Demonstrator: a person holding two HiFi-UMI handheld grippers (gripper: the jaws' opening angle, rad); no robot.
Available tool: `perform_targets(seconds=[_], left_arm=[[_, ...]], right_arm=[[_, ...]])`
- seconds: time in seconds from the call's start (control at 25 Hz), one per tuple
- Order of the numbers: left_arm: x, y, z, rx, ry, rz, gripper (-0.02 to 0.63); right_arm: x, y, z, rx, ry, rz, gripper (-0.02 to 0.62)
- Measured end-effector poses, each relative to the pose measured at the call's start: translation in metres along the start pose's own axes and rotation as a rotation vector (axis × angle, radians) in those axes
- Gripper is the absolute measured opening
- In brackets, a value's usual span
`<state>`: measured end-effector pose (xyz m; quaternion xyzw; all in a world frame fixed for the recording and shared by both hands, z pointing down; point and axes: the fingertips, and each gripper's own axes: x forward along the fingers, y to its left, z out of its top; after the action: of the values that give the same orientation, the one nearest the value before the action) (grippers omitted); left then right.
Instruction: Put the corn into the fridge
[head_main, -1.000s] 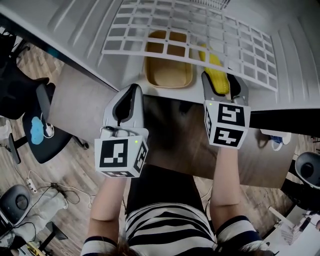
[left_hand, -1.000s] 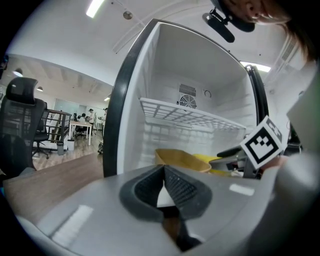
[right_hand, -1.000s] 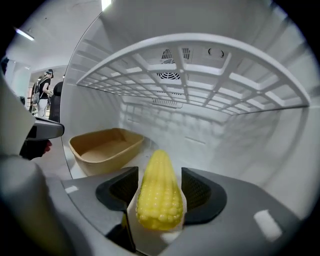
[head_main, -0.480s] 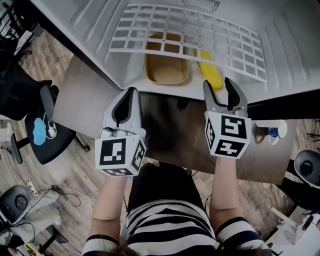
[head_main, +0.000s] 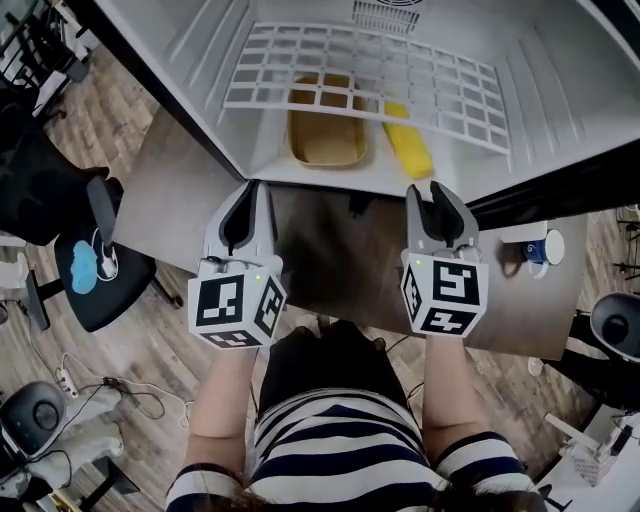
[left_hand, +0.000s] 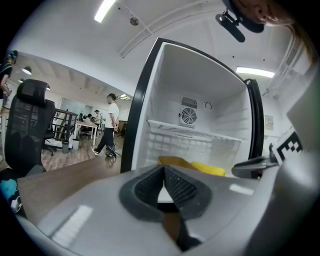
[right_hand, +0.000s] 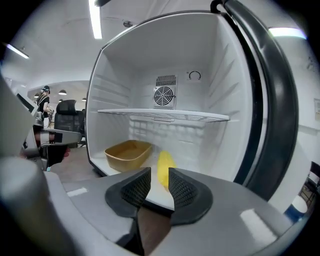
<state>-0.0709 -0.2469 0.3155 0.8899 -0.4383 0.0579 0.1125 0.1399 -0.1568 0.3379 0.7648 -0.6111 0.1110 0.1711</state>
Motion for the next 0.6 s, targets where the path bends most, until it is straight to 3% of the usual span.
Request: perform_targets(seconds=[0.28,0.6], left_arm=[[-0.013,0.002,0.002,0.000,0.009,0.002,0.000],[-0.030,0.006,-0.002,0.006,0.037,0.005,0.000]], right_arm=[[-0.020,-0.003,-0.003,0.017,-0.017,-0.004,0.041],[-0.036,0.000,-0.012,0.005,0.014,0.014,0.004]])
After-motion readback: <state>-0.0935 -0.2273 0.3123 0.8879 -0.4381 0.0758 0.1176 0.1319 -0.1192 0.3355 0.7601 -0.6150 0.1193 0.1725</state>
